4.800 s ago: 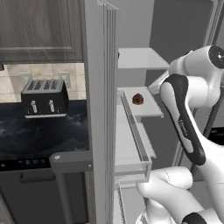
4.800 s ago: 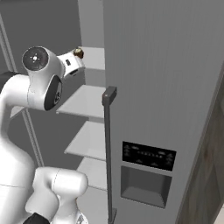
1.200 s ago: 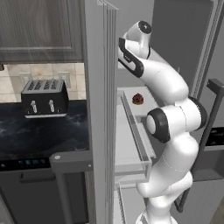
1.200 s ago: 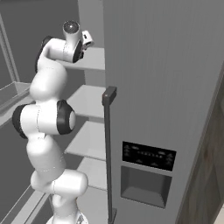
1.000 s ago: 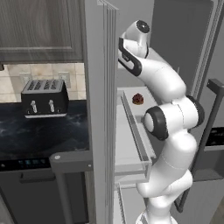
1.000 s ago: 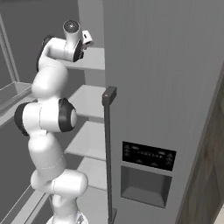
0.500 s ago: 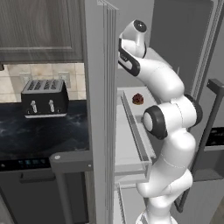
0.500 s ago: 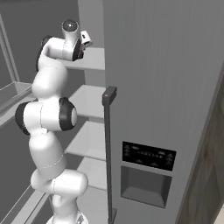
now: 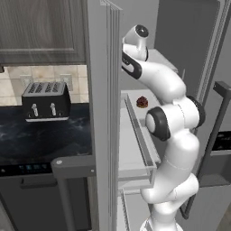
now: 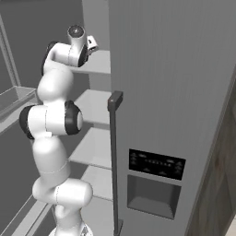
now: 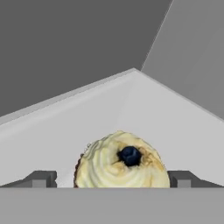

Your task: Take the cupcake and cake from the fridge and place them on the empty tray on the dining counter.

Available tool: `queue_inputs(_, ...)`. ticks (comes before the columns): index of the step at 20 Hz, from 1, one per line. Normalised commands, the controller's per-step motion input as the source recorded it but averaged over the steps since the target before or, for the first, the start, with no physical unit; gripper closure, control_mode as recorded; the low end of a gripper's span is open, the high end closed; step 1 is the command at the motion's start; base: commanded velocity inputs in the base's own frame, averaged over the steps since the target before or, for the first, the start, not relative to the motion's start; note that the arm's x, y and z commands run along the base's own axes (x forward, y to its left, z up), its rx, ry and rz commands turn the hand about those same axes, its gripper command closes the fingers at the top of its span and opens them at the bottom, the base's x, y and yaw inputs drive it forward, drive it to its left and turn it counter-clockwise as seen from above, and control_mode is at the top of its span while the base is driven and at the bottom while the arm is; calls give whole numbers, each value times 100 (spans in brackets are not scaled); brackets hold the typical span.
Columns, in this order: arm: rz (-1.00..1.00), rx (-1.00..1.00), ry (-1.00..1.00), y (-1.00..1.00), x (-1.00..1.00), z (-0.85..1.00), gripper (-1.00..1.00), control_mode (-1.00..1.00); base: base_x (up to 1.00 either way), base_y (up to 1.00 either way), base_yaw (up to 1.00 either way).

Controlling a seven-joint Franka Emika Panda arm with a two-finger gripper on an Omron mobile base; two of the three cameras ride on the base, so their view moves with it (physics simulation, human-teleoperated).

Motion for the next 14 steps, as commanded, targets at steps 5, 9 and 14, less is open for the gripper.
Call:
queue_inputs(5,0,0,0,0,37,-10,-100,-100,0,0,0)
queue_inputs(9,0,0,1,0,10,-21,100,-100,0,0,0)
queue_inputs(14,0,0,2,0,0,-32,100,-100,0,0,0)
